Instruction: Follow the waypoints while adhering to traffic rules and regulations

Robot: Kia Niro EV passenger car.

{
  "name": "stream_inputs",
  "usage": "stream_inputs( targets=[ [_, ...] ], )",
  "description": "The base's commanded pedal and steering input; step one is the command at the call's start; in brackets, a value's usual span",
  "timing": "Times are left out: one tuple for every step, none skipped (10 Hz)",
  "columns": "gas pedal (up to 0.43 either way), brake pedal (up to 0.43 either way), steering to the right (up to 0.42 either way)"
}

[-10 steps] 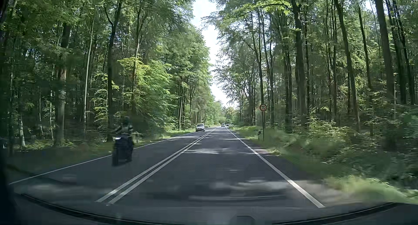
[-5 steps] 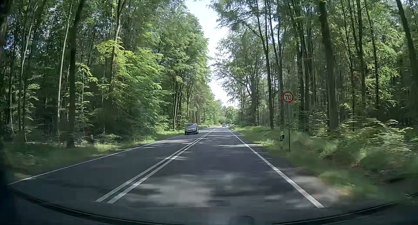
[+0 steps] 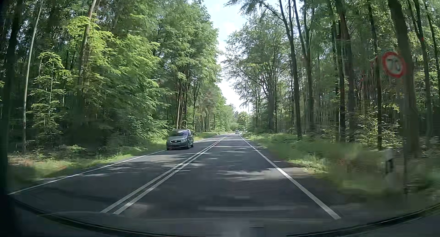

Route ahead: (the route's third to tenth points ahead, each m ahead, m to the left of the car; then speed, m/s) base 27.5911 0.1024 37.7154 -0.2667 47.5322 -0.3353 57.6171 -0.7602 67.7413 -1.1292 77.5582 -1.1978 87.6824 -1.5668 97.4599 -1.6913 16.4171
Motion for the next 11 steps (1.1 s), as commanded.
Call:
stream_inputs(
  targets=[
    [0.079, 0.037, 0.0],
    [0.079, 0.037, 0.0],
    [0.079, 0.03, 0.0],
    [0.079, 0.037, 0.0],
    [0.087, 0.03, 0.0],
    [0.087, 0.037, 0.0],
    [0.087, 0.037, 0.0],
    [0.087, 0.037, 0.0],
    [0.087, 0.037, 0.0],
    [0.098, 0.037, 0.0],
    [0.11, 0.037, 0.0]
  ],
)
